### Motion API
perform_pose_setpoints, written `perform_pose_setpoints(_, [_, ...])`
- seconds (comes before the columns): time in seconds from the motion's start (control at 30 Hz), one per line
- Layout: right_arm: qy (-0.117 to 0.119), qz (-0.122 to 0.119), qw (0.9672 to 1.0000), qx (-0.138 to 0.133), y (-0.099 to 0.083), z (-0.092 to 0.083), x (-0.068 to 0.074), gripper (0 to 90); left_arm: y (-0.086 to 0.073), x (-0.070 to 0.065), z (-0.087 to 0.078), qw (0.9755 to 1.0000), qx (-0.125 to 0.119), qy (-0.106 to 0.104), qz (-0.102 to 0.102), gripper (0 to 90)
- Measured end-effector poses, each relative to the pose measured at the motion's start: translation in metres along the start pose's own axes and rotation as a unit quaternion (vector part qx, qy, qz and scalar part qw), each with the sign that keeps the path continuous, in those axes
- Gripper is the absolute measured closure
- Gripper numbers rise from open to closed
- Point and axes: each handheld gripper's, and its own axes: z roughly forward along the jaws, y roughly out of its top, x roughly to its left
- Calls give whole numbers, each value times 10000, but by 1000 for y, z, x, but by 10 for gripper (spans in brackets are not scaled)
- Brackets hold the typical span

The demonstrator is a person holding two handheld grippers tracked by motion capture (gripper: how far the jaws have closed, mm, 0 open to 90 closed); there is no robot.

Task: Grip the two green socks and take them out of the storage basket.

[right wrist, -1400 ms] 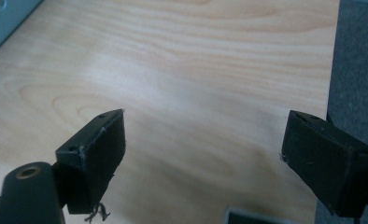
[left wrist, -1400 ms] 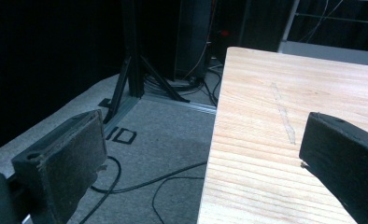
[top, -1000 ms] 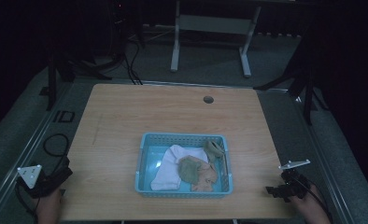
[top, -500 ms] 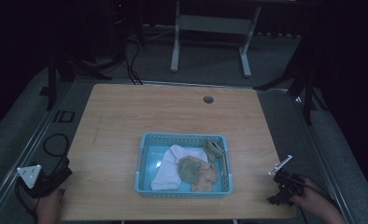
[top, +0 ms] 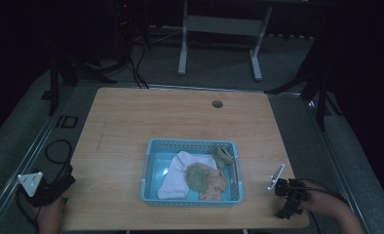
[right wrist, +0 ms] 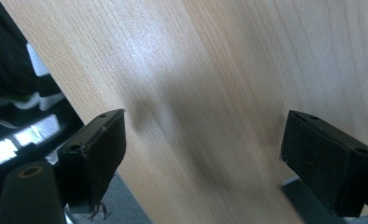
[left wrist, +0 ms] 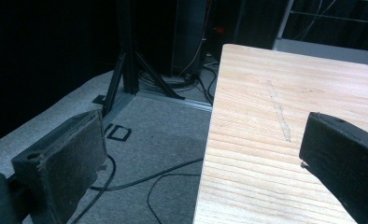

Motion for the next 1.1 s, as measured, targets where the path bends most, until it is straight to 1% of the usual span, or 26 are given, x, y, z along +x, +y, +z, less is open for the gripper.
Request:
perform_pose_setpoints(0.07, [-26, -114, 9999, 18, 2, 0, 1, 151, 0, 0, 0, 10000, 15, -14, -2, 7])
perform_pose_setpoints(0.13, [-106, -233, 9996, 81, 5, -1, 2, 155, 0, 0, 0, 10000, 13, -12, -3, 7])
perform_pose_setpoints(0.2, [-91, -316, 9994, 111, 8, -1, 2, 155, 0, 0, 0, 10000, 15, -16, -1, 7])
perform_pose_setpoints(0.37, [-20, -488, 9988, 57, 17, -4, 2, 157, 0, 0, 0, 10000, 26, -24, 2, 7])
perform_pose_setpoints(0.47, [62, -714, 9974, 115, 27, -6, 6, 156, 0, 1, 0, 10000, 25, -33, -2, 7])
perform_pose_setpoints(0.5, [84, -723, 9973, 116, 29, -7, 7, 156, 0, 1, 0, 10000, 27, -37, -4, 7])
perform_pose_setpoints(0.53, [94, -788, 9968, 88, 31, -8, 7, 156, 0, 1, 0, 10000, 28, -39, -3, 7])
perform_pose_setpoints(0.67, [97, -929, 9956, -28, 40, -21, 9, 158, 0, 1, 0, 10000, 37, -46, -3, 7])
perform_pose_setpoints(0.77, [99, -1004, 9949, -59, 44, -29, 11, 162, 0, 0, 0, 10000, 34, -52, 7, 7])
perform_pose_setpoints(0.8, [57, -1049, 9944, -77, 46, -32, 13, 163, 0, 0, 1, 10000, 35, -52, 10, 7])
perform_pose_setpoints(0.9, [41, -1043, 9944, -154, 51, -40, 15, 162, 0, 0, 0, 10000, 37, -60, 14, 7])
perform_pose_setpoints(0.93, [13, -1074, 9940, -187, 54, -43, 15, 163, 0, 0, 0, 10000, 34, -60, 11, 7])
perform_pose_setpoints(1.1, [-54, -1200, 9927, -113, 60, -56, 18, 163, 0, 0, 1, 10000, 48, -61, 17, 7])
